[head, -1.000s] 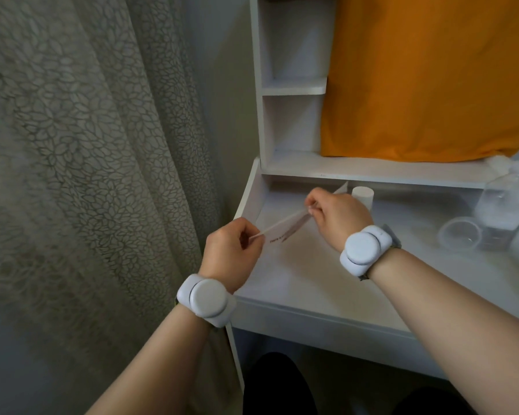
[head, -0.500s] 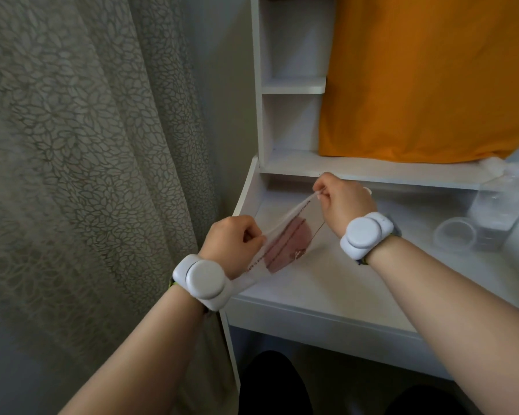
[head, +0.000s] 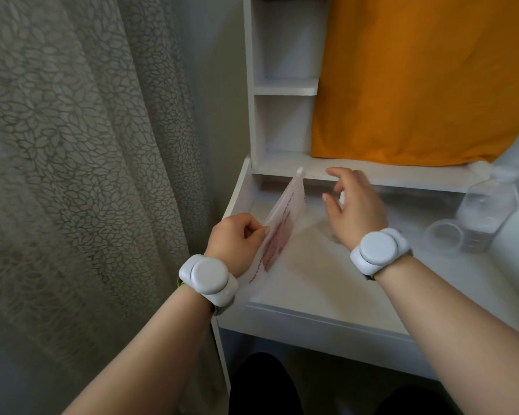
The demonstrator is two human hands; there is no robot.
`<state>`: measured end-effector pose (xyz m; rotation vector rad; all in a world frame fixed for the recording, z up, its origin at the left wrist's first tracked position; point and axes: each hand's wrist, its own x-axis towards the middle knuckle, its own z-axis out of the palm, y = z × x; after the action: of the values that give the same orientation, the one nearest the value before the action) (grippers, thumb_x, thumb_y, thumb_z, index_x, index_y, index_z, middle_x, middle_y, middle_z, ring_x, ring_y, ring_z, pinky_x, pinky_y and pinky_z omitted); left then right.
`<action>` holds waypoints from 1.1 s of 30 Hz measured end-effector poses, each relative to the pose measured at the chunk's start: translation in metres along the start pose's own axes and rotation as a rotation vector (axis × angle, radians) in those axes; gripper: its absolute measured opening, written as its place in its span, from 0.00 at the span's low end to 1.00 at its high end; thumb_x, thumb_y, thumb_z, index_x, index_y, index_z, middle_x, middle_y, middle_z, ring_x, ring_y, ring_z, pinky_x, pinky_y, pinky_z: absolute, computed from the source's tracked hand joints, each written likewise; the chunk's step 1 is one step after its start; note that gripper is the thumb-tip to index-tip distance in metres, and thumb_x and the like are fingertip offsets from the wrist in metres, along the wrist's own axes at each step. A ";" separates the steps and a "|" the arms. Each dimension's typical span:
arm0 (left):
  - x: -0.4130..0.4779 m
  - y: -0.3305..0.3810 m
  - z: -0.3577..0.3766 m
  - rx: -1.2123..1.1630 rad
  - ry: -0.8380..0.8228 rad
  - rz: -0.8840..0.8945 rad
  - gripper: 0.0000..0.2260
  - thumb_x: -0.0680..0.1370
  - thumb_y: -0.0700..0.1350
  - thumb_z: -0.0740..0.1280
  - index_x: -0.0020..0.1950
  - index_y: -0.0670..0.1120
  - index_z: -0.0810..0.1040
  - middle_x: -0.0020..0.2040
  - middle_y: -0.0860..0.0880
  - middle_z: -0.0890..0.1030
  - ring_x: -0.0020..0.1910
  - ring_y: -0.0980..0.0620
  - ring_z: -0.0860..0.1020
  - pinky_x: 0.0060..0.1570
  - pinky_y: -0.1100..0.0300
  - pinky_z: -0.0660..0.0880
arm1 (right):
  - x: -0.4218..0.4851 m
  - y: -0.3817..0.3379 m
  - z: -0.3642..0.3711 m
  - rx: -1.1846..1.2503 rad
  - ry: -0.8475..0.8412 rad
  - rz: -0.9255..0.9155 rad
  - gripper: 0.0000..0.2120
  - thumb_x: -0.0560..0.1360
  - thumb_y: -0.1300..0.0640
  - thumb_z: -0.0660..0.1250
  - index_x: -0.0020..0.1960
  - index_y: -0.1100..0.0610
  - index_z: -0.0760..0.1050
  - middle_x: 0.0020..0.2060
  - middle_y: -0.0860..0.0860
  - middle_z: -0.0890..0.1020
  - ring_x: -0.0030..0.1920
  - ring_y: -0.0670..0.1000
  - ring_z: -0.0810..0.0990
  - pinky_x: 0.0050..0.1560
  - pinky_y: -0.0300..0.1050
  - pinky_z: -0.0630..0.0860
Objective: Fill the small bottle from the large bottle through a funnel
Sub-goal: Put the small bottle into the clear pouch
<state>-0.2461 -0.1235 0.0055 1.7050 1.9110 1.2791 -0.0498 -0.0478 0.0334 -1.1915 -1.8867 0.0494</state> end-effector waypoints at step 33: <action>0.006 0.011 0.068 -0.043 -0.074 -0.108 0.16 0.77 0.46 0.64 0.32 0.42 0.66 0.47 0.53 0.73 0.26 0.63 0.73 0.22 0.71 0.61 | 0.010 0.015 -0.019 0.616 -0.128 0.331 0.20 0.66 0.51 0.73 0.55 0.47 0.69 0.46 0.45 0.78 0.50 0.53 0.79 0.51 0.57 0.79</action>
<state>-0.1928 -0.0900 -0.0232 1.5827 1.8920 1.1915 -0.0281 -0.0394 0.0448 -1.0585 -1.5821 0.8418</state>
